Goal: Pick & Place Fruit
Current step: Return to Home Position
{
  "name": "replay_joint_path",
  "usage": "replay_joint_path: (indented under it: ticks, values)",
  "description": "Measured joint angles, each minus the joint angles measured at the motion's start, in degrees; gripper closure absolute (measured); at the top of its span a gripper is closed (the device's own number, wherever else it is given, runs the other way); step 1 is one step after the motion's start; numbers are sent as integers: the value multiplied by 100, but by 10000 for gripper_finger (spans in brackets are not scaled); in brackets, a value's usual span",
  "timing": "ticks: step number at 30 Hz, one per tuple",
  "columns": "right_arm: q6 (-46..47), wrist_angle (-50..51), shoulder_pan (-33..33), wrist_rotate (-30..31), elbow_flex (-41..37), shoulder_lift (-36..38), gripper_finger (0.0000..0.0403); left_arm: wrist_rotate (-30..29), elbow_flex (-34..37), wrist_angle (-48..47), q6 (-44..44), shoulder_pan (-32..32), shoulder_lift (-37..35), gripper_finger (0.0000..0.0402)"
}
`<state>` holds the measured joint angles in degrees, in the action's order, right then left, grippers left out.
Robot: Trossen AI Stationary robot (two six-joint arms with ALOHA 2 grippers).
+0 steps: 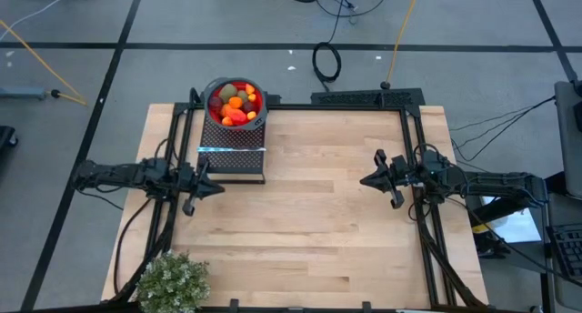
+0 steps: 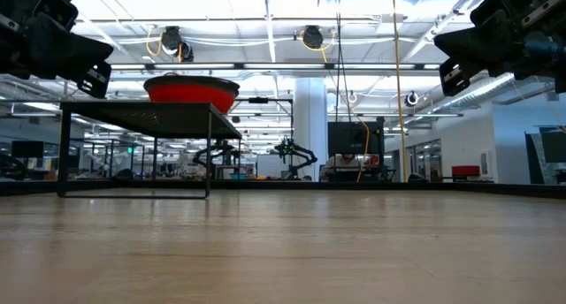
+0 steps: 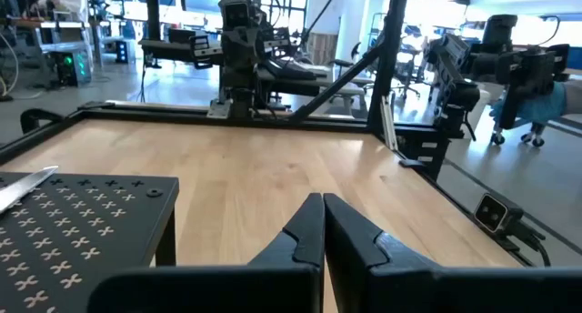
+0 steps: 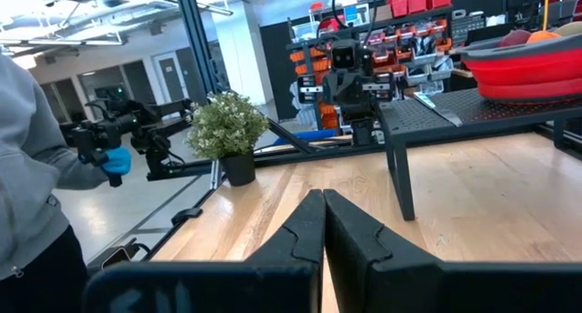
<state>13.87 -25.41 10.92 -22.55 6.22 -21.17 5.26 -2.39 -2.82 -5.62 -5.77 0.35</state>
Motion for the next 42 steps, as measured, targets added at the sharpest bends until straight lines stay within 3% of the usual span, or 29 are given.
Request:
replay_joint_path:
  ticks: [42]
  values:
    - [-149,2,-2,0,0,2,403,72,0,5,-67,0,1,382]
